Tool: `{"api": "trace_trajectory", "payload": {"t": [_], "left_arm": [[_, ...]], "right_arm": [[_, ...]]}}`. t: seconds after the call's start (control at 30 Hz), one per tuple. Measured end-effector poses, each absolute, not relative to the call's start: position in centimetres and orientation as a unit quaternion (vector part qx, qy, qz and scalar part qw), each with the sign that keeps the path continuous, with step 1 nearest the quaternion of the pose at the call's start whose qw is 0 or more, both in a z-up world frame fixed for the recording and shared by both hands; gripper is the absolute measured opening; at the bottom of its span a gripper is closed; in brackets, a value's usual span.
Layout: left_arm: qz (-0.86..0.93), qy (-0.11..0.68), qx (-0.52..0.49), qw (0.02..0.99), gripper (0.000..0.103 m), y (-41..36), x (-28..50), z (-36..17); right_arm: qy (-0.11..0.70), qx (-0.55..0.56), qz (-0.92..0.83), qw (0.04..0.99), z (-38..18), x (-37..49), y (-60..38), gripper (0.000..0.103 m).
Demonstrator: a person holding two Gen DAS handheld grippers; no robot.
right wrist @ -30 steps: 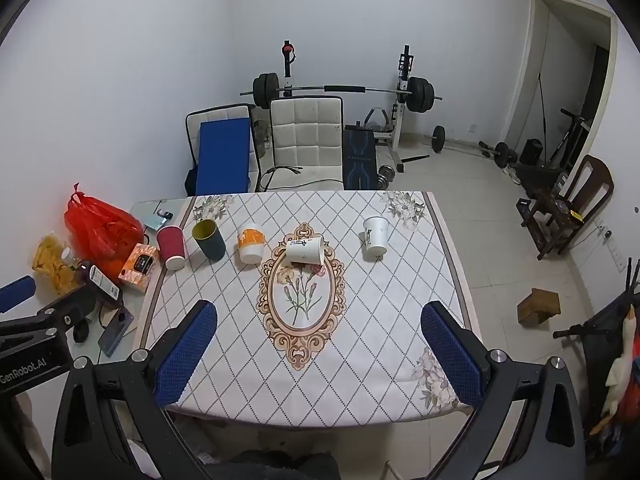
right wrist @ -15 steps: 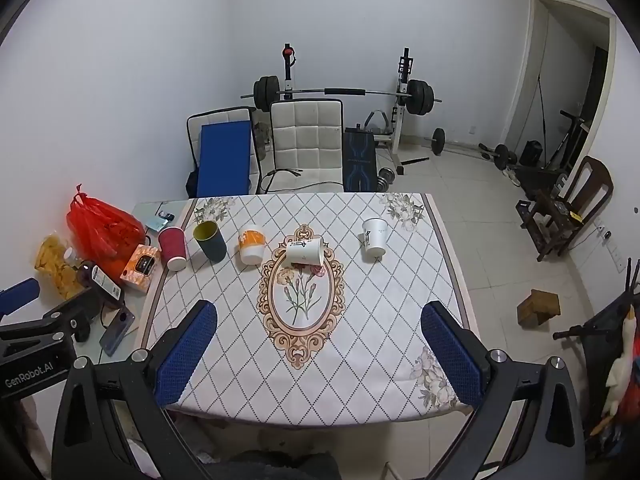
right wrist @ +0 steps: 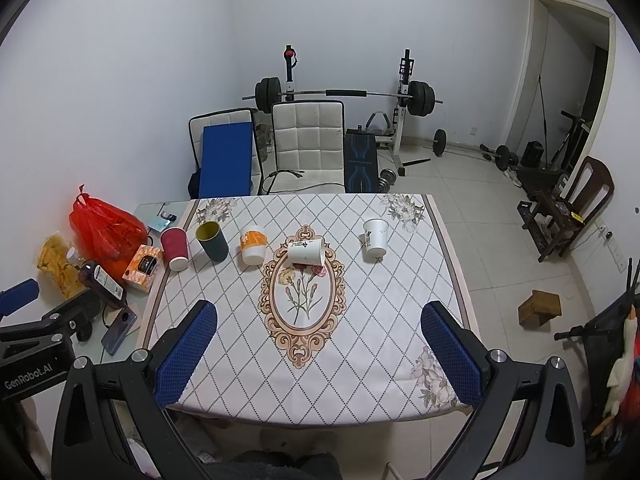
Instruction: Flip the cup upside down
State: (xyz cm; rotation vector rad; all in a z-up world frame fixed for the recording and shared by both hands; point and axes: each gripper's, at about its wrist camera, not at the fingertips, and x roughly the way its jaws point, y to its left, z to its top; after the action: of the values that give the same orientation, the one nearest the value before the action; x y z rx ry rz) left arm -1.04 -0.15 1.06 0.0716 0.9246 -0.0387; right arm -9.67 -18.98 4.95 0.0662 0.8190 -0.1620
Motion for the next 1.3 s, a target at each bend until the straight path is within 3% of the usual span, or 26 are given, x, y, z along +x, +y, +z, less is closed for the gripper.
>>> {"api": "trace_trajectory", "payload": {"t": [1.3], "left_arm": [[-0.021,0.447,0.033,0.894,0.103,-0.05,-1.44,1.11]], "right_arm": [[0.393,0.031,-0.076,0.916,5.77,-9.84,-18.78,0.103]]}}
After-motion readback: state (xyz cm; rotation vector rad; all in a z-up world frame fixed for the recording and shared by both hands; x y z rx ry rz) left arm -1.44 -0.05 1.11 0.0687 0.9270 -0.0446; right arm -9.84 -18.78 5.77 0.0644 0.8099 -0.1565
